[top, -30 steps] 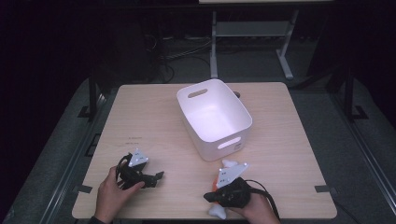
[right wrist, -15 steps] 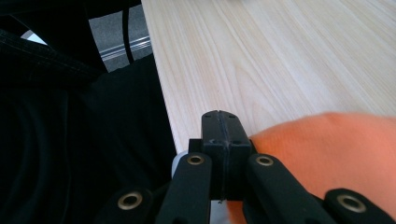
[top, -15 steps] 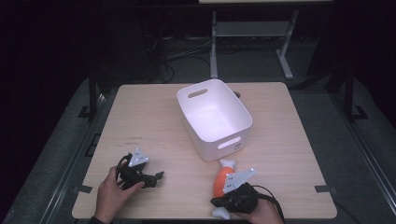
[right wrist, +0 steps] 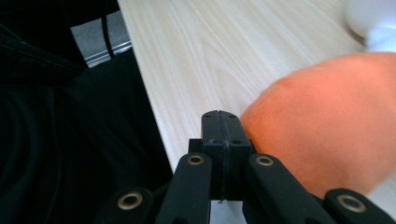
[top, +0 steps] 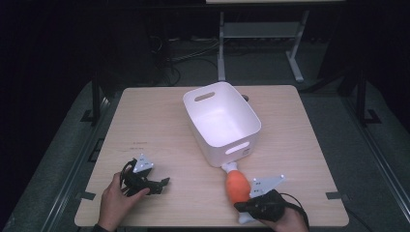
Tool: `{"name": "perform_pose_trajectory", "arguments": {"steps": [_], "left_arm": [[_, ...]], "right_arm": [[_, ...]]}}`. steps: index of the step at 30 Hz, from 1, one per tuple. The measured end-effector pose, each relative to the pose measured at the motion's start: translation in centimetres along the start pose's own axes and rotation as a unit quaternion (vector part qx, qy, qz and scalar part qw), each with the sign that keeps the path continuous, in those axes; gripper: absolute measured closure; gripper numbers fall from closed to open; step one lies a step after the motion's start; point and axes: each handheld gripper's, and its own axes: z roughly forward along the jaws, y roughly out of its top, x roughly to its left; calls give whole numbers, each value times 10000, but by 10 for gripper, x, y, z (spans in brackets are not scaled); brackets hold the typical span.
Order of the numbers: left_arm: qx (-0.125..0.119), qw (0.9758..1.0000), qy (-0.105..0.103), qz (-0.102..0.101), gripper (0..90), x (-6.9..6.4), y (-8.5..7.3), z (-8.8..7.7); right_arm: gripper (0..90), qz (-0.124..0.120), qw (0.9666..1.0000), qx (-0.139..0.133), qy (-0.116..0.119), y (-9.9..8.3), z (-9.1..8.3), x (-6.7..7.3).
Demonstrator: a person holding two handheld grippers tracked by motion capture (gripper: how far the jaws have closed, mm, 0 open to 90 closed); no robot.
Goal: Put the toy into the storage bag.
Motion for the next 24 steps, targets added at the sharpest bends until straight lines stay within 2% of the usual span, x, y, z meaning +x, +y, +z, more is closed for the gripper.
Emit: {"name": "perform_pose_trajectory", "arguments": {"steps": [17,24], "left_arm": [[1,10000,0,2,125,0,0,0],[4,10000,0,7,125,0,0,0]], "right_arm": [[897,321,9980,-92,-538,-20,-37,-24],[897,304,9980,-113,-537,-19,-38,-25]]}}
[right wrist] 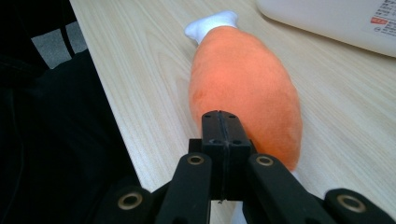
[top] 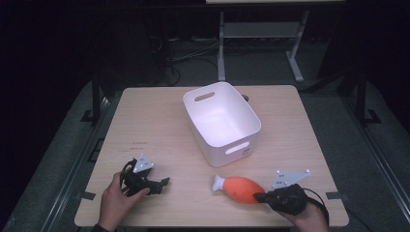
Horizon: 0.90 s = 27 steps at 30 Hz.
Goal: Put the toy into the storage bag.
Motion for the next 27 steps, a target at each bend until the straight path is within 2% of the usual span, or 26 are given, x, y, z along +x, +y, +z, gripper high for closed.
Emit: {"name": "perform_pose_trajectory", "arguments": {"steps": [3,4,5,6,7,9,10,11,12,17,18,19,20,23,26,27], "left_arm": [[-4,10000,0,-7,125,0,0,0],[-5,10000,-1,-7,125,0,0,0],[-9,10000,-1,-6,125,0,0,0],[-5,10000,-1,-7,125,0,0,0],[-1,10000,1,-1,125,0,0,0],[-3,10000,1,-5,125,0,0,0],[-2,10000,1,-5,125,0,0,0],[1,10000,1,-1,125,0,0,0],[0,10000,1,-2,125,0,0,0],[-5,10000,1,-8,125,0,0,0],[9,10000,0,10,125,0,0,0],[9,10000,0,10,125,0,0,0],[7,10000,-2,5,125,0,0,0],[2,10000,-2,5,125,0,0,0],[11,10000,-1,12,125,0,0,0],[-1,10000,1,-4,125,0,0,0]], "right_arm": [[895,-31,10000,-30,8,3,-1,0],[871,-53,10000,-32,18,4,-2,1],[811,-82,10000,-25,6,9,-3,0],[811,-82,10000,-25,6,9,-3,0],[747,-101,9999,-5,-31,13,-3,-2],[718,-106,9999,-5,-38,14,-3,-3],[676,-108,9999,7,-71,15,-3,-4],[591,-85,9999,31,-133,18,-2,-7],[591,-85,9999,31,-133,18,-2,-7],[323,-75,9997,137,-208,26,4,-12],[202,-96,9994,197,-265,30,8,-12],[202,-96,9994,197,-265,30,8,-12],[134,-163,9992,291,-224,33,13,-13],[123,-250,9989,354,-169,36,18,-12],[99,-342,9979,526,-130,40,28,-12],[94,-440,9972,598,-103,42,34,-11]]}}
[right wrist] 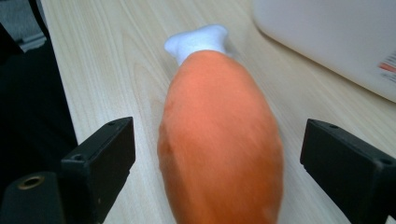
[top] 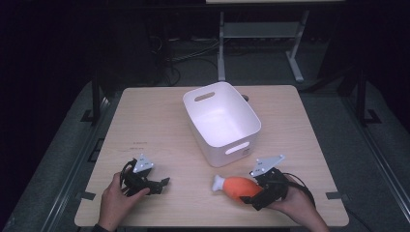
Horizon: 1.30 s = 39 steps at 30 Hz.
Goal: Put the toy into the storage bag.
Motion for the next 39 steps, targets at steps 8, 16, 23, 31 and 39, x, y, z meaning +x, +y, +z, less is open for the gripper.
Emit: {"name": "perform_pose_trajectory", "arguments": {"steps": [8,16,23,31,39], "left_arm": [[-3,10000,0,-3,125,0,0,0],[0,10000,0,1,125,0,0,0],[-4,10000,-1,-4,125,0,0,0],[-5,10000,-1,3,125,0,0,0],[-8,10000,-1,-2,125,0,0,0]], "right_arm": [[69,-245,9993,292,-34,5,19,1],[63,-377,9981,485,-8,5,31,0],[64,-429,9970,636,-52,2,40,0],[152,-409,9970,651,-108,0,42,-1],[282,-464,9972,582,-77,-2,37,-2]]}}
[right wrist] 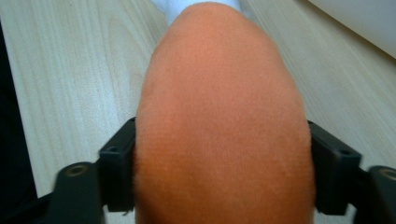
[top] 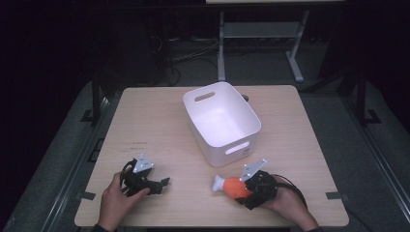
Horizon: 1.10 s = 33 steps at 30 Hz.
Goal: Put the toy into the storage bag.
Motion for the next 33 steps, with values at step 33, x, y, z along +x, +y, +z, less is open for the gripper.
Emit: {"name": "perform_pose_trajectory", "arguments": {"steps": [33], "left_arm": [[4,10000,1,2,125,0,0,0]], "right_arm": [[283,620,9971,-309,-328,-31,-48,-20]]}}
